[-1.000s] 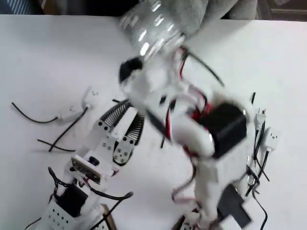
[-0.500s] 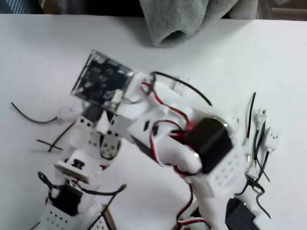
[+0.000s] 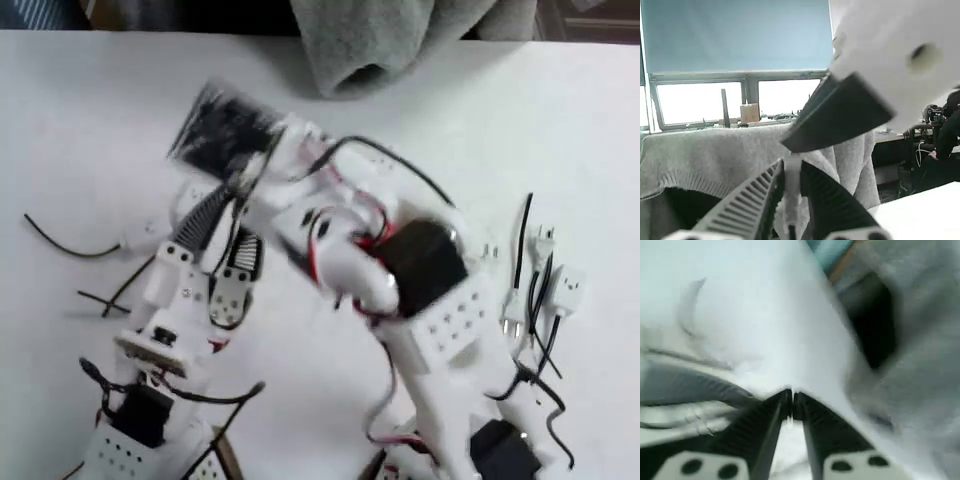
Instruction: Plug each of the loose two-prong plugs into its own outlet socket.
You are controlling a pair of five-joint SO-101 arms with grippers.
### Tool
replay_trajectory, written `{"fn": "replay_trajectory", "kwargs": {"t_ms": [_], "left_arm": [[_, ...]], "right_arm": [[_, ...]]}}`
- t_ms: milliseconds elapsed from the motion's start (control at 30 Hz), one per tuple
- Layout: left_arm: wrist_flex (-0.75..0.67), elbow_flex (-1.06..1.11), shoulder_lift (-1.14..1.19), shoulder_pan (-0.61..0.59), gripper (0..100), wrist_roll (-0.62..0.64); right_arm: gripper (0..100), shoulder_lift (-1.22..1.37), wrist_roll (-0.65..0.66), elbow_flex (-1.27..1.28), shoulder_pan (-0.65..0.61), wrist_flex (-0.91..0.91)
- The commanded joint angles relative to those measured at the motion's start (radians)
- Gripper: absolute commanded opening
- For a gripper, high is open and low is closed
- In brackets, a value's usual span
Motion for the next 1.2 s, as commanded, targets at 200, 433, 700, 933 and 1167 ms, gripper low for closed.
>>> {"fn": "replay_trajectory", "kwargs": {"t_ms": [200,433,700,933,1167], "left_arm": [[-0.017,-0.034,-0.015,-0.010,2,0.008],[-0.015,-0.031,-0.015,-0.005,2,0.008],[-0.017,-0.015,-0.015,-0.002,2,0.008],[0.107,-0.043,-0.012,-0.005,2,0.008],[0.267,-0.141,0.048,-0.010,2,0.058]], "right_arm": [[1.9,-0.012,0.006,0.048,0.117,-0.111],[1.9,-0.170,0.000,0.054,0.068,-0.073],[1.9,-0.231,0.006,0.109,-0.039,-0.067],[1.9,-0.232,0.008,0.153,0.050,-0.156],[1.9,-0.232,0.000,0.071,0.220,-0.151]]}}
